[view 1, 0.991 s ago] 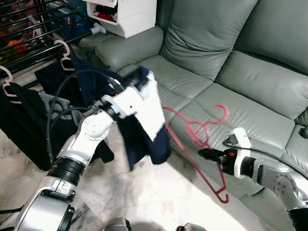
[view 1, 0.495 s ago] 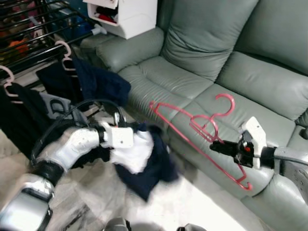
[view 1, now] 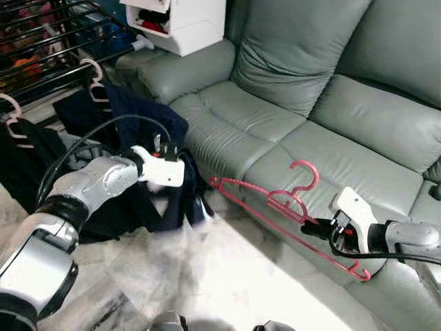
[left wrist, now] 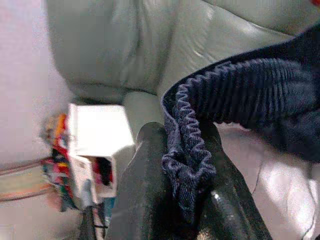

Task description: Hang hanger

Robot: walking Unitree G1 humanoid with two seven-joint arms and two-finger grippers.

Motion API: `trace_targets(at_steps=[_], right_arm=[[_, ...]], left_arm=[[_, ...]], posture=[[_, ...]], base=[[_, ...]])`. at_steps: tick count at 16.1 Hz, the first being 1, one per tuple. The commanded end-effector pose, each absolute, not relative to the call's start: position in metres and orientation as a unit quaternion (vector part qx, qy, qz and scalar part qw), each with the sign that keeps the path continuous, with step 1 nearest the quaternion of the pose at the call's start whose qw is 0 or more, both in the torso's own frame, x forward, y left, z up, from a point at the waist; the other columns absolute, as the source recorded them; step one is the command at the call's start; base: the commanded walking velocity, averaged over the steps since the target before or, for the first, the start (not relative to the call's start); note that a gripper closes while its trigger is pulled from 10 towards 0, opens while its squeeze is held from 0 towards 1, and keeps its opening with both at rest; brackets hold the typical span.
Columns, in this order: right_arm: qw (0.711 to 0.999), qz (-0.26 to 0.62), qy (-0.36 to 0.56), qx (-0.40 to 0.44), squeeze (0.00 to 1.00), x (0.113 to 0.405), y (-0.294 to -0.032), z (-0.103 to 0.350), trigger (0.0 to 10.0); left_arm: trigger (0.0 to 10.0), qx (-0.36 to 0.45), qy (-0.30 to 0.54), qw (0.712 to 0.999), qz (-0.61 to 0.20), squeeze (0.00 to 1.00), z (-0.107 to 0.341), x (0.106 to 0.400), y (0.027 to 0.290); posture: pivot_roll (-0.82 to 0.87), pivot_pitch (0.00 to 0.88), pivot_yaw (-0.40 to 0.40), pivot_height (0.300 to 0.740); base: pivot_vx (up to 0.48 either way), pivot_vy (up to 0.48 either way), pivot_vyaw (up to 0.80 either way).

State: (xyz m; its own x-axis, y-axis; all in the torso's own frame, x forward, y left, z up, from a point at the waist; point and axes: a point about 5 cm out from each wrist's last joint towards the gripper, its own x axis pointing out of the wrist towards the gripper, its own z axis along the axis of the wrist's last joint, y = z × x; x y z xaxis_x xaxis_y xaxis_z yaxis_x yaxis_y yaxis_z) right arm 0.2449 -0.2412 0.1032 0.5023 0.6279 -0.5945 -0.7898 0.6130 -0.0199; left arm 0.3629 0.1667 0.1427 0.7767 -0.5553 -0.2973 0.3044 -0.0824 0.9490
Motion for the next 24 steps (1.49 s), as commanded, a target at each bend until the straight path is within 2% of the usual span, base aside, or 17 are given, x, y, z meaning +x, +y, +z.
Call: trace_targets(at_steps=[1,4,5,7,11,12,14,16,21,24], right_arm=[[0.851,0.421,0.271,-0.16,0.0,0.247,-0.238,0.102,10.0],[0.848,0.423,0.274,-0.165,0.0,0.246,-0.237,0.097,10.0],[0.845,0.425,0.275,-0.17,0.0,0.246,-0.237,0.096,10.0],[0.846,0.427,0.269,-0.17,0.0,0.248,-0.235,0.096,10.0],[0.853,0.434,0.241,-0.159,0.0,0.253,-0.226,0.102,10.0],[0.859,0.43,0.232,-0.153,0.0,0.255,-0.226,0.105,10.0],[0.868,0.43,0.212,-0.13,0.0,0.257,-0.223,0.108,10.0],[0.864,0.431,0.224,-0.132,0.0,0.255,-0.22,0.107,10.0],[0.866,0.424,0.231,-0.128,0.0,0.255,-0.223,0.104,10.0],[0.865,0.425,0.231,-0.128,0.0,0.254,-0.222,0.103,10.0]], left_arm=[[10.0,0.656,-0.136,0.675,-0.31,0.0,0.156,0.367,0.159],[10.0,0.641,-0.163,0.682,-0.311,0.0,0.158,0.365,0.152],[10.0,0.627,-0.156,0.694,-0.318,0.0,0.156,0.364,0.152],[10.0,0.569,-0.145,0.747,-0.312,0.0,0.155,0.365,0.148],[10.0,0.556,-0.153,0.747,-0.331,0.0,0.149,0.36,0.142],[10.0,0.532,-0.152,0.761,-0.339,0.0,0.152,0.36,0.139],[10.0,0.525,-0.15,0.765,-0.342,0.0,0.152,0.36,0.139],[10.0,0.525,-0.149,0.765,-0.342,0.0,0.152,0.36,0.139],[10.0,0.52,-0.145,0.766,-0.349,0.0,0.151,0.359,0.138],[10.0,0.517,-0.142,0.768,-0.352,0.0,0.148,0.358,0.138]], posture=[[-0.08,0.015,0.043,0.74],[-0.08,0.011,0.039,0.74],[-0.08,0.011,0.039,0.74],[-0.08,0.011,0.039,0.74],[-0.08,0.009,0.034,0.74],[-0.08,0.011,0.034,0.74],[-0.08,0.012,0.031,0.74],[-0.08,0.012,0.031,0.74],[-0.09,0.018,0.03,0.74],[-0.09,0.02,0.028,0.74]], base=[[0.0,0.0,0.0],[0.0,0.0,0.0],[0.0,0.0,0.0],[0.0,0.0,0.0],[0.0,0.0,0.0],[0.0,0.0,0.0],[0.0,-0.266,0.0],[0.0,-0.253,0.0],[0.0,-0.048,-0.79],[0.0,-0.08,-0.13]])
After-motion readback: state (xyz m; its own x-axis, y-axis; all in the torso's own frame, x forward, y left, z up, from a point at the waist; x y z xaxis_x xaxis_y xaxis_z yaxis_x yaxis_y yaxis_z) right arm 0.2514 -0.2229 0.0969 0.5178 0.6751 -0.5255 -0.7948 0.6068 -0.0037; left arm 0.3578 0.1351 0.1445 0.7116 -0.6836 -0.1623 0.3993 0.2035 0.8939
